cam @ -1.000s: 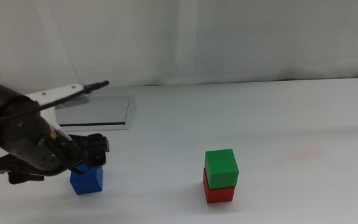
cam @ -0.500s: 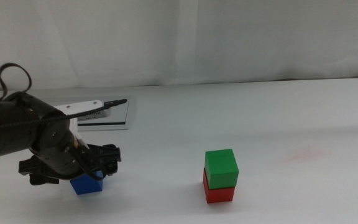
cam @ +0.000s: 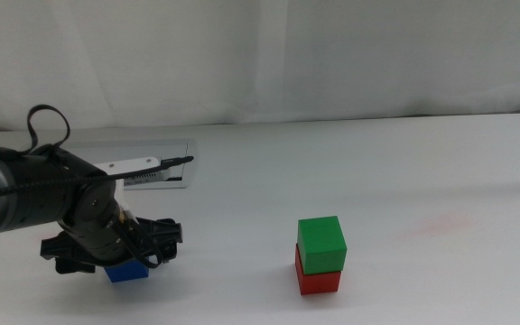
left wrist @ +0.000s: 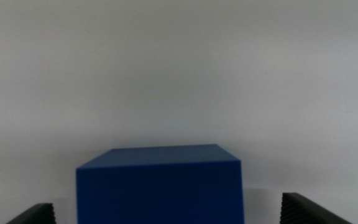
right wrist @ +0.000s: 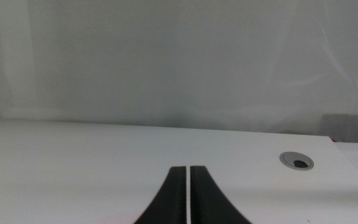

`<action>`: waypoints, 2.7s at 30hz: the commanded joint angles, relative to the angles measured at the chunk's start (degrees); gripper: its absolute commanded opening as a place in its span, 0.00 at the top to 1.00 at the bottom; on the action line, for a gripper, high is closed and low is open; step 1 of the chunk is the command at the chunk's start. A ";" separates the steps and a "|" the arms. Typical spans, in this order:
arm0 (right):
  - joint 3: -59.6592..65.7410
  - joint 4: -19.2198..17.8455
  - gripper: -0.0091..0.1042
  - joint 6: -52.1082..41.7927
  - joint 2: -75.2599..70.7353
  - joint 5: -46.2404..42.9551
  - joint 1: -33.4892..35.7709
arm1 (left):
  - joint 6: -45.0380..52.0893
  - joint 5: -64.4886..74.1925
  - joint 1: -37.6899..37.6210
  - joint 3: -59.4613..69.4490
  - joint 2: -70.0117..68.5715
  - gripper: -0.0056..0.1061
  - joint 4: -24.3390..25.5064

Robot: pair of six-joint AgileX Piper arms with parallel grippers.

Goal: Stack red cubes first, then green, then blue cubes in a specific spot.

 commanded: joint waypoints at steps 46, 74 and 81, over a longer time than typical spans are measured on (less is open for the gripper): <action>1.99 -0.13 0.94 -0.11 -0.02 -0.19 -0.23 | -25.38 36.95 -42.49 -42.73 3.12 0.98 9.48; 1.99 -0.13 0.94 -0.11 -0.02 -0.19 -0.23 | -34.98 33.58 -42.49 -42.73 9.77 0.98 9.62; 1.99 -0.13 0.94 -0.11 -0.02 -0.19 -0.23 | -35.53 32.34 -41.89 -42.73 10.94 0.98 9.08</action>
